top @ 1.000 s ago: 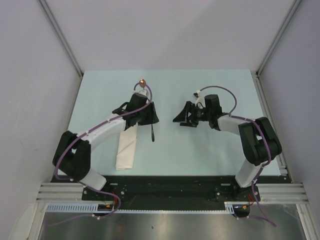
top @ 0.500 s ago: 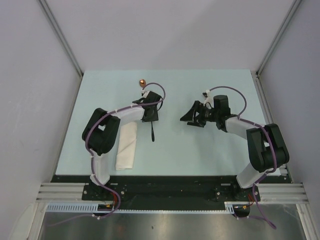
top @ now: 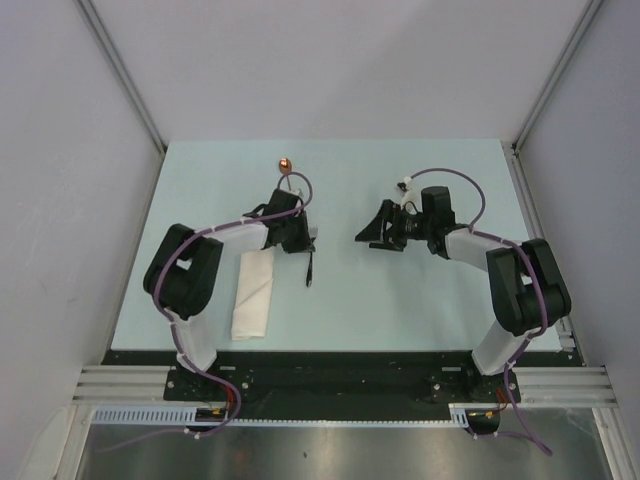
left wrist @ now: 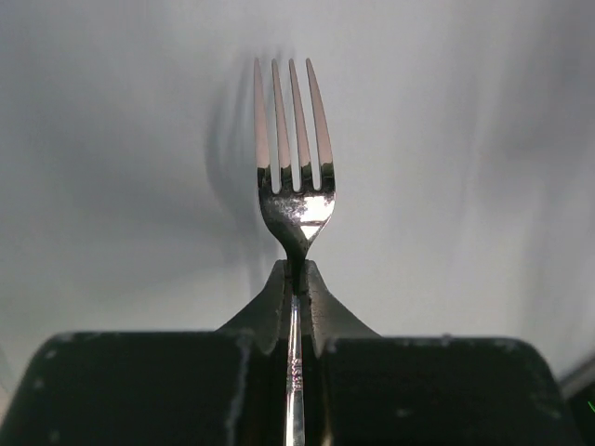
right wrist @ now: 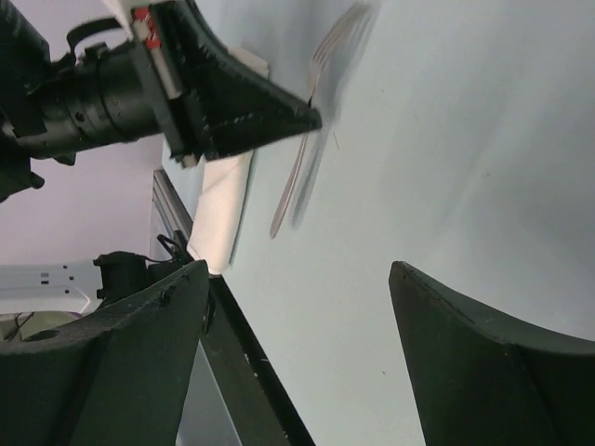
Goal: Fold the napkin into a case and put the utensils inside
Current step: Pick up the fork from the corner of the board, then pass from the left arm to the right
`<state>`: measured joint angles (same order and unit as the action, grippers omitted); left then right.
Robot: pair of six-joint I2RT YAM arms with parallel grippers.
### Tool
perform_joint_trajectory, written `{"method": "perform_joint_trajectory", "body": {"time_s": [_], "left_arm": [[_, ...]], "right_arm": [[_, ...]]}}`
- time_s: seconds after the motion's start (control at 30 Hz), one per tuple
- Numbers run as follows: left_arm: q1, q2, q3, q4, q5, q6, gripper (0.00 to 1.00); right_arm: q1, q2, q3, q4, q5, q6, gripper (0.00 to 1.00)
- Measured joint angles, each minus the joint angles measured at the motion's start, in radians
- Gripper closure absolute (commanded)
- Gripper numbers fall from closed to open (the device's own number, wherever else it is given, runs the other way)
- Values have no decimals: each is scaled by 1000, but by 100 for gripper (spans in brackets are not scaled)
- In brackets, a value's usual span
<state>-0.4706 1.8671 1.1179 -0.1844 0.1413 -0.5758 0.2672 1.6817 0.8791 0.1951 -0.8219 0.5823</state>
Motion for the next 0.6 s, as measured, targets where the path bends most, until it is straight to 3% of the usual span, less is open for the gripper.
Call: {"method": "perform_joint_trajectory", "body": {"time_s": [0.2,0.47,0.5,0.53,0.6], "left_arm": [[32,-226,-208,124,300,-29,100],[-7,-351,-304,239,427,-63,100],[-15,-356,-315,244,431,-64,100],[-24,-361,-325,245,431,-64,100],[-42,-371,-335,240,425,-61,100]], "right_arm": [[38,17,63,19,16,88,22],[214,80,124,19,139,315,31],[228,87,129,7,159,333,35],[237,91,136,-5,173,346,47],[253,102,154,-24,209,383,62]]}}
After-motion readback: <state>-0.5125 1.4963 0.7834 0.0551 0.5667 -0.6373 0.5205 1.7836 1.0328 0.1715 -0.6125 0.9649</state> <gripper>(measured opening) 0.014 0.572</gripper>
